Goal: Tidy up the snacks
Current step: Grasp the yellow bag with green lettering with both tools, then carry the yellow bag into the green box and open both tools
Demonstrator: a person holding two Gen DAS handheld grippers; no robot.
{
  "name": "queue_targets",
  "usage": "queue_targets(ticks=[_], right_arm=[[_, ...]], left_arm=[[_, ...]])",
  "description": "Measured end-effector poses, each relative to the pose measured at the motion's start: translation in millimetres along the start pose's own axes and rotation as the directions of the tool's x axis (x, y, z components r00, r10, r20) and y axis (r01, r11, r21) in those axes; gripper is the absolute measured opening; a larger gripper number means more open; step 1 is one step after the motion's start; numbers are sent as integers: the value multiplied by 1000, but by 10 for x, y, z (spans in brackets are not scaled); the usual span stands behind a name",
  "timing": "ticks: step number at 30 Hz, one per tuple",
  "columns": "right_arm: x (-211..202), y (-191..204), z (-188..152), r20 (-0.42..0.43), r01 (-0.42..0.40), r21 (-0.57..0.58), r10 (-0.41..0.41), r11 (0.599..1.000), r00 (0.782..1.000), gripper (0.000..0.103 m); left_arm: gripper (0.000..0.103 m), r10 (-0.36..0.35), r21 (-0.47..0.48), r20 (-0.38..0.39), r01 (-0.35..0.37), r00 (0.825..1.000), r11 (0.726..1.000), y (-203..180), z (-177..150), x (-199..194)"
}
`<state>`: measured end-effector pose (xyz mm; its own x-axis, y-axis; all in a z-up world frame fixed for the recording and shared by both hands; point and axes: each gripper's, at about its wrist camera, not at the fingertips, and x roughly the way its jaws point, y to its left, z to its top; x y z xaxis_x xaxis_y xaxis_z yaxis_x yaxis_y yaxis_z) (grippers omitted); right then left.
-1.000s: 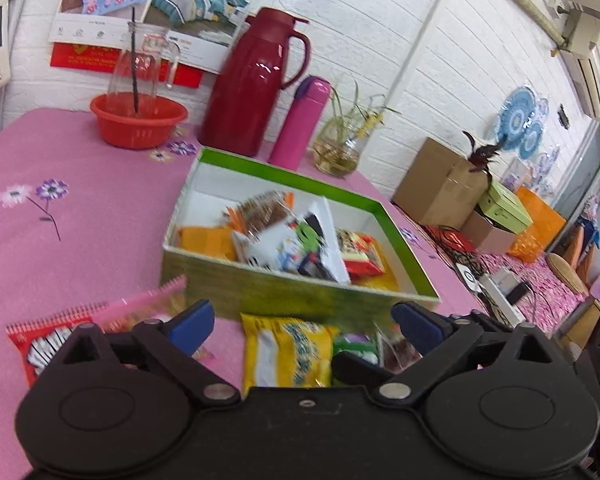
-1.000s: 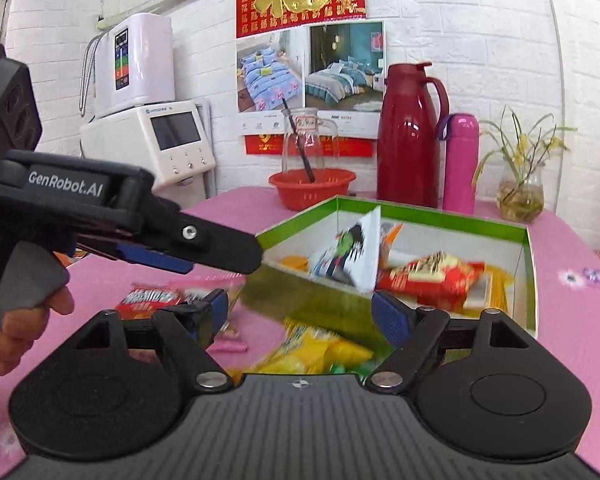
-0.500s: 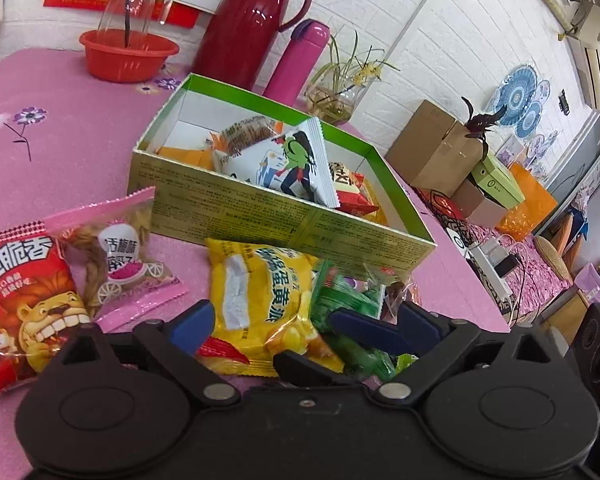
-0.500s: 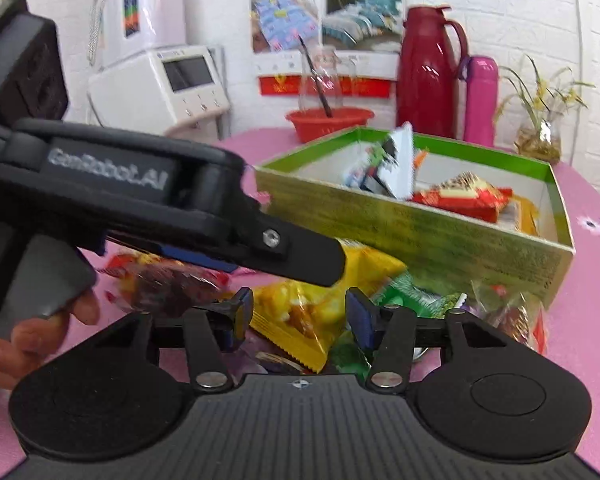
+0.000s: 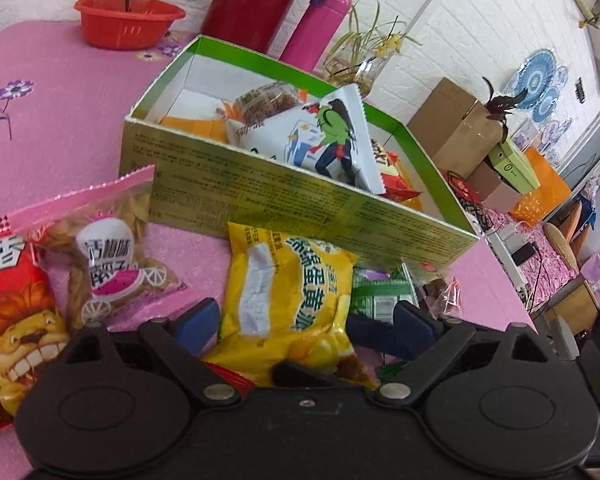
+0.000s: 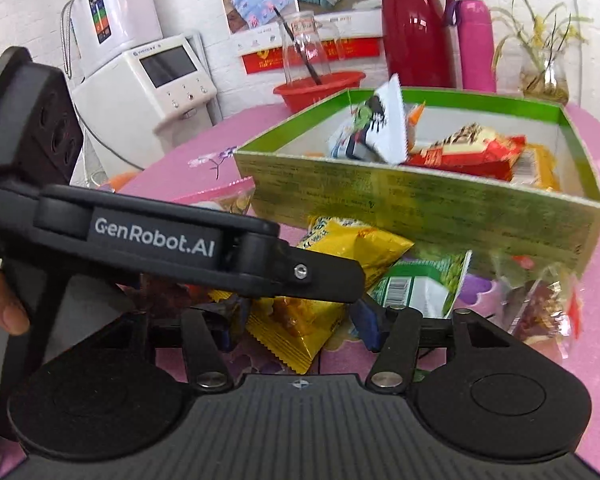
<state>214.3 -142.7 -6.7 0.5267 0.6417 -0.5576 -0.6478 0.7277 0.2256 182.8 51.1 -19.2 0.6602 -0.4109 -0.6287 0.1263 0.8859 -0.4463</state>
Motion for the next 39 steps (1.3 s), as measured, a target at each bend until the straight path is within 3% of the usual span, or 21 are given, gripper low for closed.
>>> queue_targets(ticks=[3, 5, 7, 11, 19, 26, 39], right_arm=[[52, -7, 4, -1, -8, 21, 8, 1000, 1000, 99], [51, 12, -1, 9, -6, 7, 6, 1000, 1000, 91], [34, 22, -10, 12, 3, 10, -3, 1000, 1000, 83], [-45, 38, -19, 20, -5, 19, 4, 1000, 1000, 71], [-352, 177, -14, 112, 10, -27, -7, 1000, 994, 70], [-631, 158, 134, 236, 42, -62, -26, 997, 971, 70], [-677, -430, 473, 350, 183, -65, -149, 981, 925, 69]], left_arm=[[94, 2, 14, 0, -2, 1000, 1000, -11, 2, 6], [51, 34, 51, 6, -34, 999, 998, -51, -11, 1], [43, 23, 43, 7, -23, 1000, 999, -52, -22, -15], [41, 7, 26, 15, -7, 1000, 1000, -72, -64, -114], [39, 2, 89, 93, -11, 996, 996, -354, -94, -434], [39, -30, 160, 171, 3, 985, 987, -695, 101, -584], [38, -138, 195, 178, 103, 974, 975, -1033, 700, 7]])
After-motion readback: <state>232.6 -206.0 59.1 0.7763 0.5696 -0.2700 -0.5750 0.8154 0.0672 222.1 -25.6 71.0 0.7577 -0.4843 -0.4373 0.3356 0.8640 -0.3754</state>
